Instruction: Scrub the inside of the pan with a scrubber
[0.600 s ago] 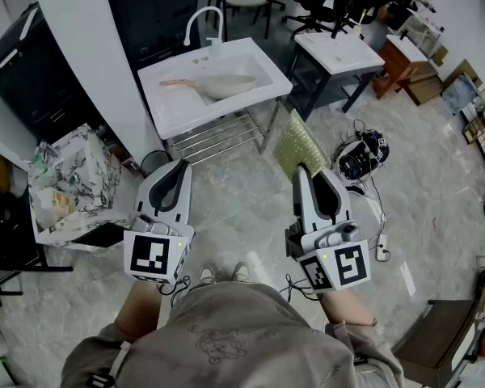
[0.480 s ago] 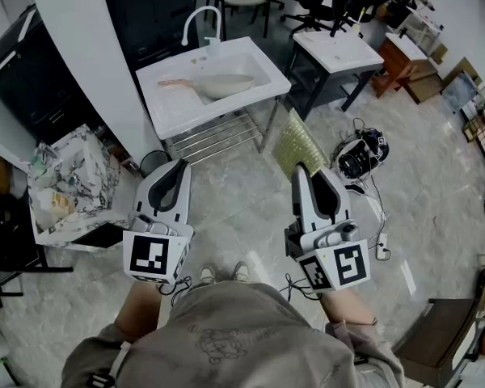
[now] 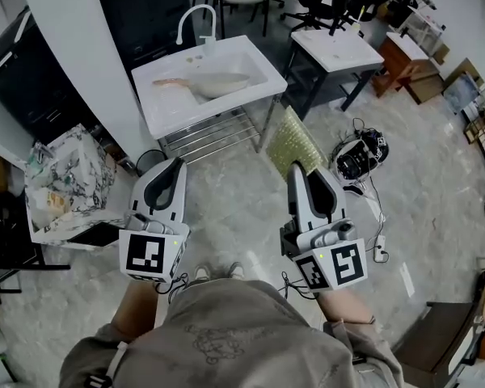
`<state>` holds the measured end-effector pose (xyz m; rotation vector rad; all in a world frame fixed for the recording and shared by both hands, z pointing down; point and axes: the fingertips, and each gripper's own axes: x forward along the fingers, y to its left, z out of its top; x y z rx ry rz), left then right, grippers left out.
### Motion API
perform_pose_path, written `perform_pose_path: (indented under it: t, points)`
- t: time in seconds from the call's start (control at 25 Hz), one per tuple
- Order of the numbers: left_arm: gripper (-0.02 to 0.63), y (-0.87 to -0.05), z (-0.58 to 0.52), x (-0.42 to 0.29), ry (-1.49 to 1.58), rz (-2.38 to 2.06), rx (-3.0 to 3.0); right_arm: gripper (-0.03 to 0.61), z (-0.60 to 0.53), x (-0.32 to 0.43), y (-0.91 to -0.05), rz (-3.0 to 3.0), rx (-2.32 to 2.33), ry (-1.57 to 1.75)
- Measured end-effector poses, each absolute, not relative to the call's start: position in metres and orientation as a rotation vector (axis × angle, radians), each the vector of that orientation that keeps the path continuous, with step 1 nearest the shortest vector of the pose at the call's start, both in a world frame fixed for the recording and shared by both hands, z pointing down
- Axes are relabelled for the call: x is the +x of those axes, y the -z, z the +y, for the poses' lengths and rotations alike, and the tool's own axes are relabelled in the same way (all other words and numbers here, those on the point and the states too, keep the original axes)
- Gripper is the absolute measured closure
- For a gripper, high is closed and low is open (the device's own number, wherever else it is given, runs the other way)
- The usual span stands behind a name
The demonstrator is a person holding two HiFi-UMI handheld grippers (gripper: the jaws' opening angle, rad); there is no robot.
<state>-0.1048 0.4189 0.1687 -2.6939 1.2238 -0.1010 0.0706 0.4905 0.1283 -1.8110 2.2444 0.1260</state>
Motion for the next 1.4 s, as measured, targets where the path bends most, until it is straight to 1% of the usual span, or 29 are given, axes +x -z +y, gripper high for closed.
perform_pose_path:
  t: [0.64, 0.88, 1.16, 1.4]
  points:
    - [0.586, -0.189, 0.419, -0.06, 0.17, 1.274, -2.666, 0.511, 0.479, 0.114, -0.151, 2.296, -1.749, -0.079]
    - [0.586, -0.192, 0.411, -0.054, 0.174, 1.295, -2.65, 0.511, 0.47, 0.121, -0.157, 2.31, -1.728, -0.068]
    - [0.586, -0.204, 0.386, -0.055, 0.146, 1.309, -2.64, 0.511, 0.444, 0.116, -0.172, 2.331, -1.712, -0.081]
    - [0.586, -0.22, 0.341, -0.056, 0.151, 1.303, -2.659, 0.511, 0.402, 0.112, -0.183, 2.35, -1.727, -0.083]
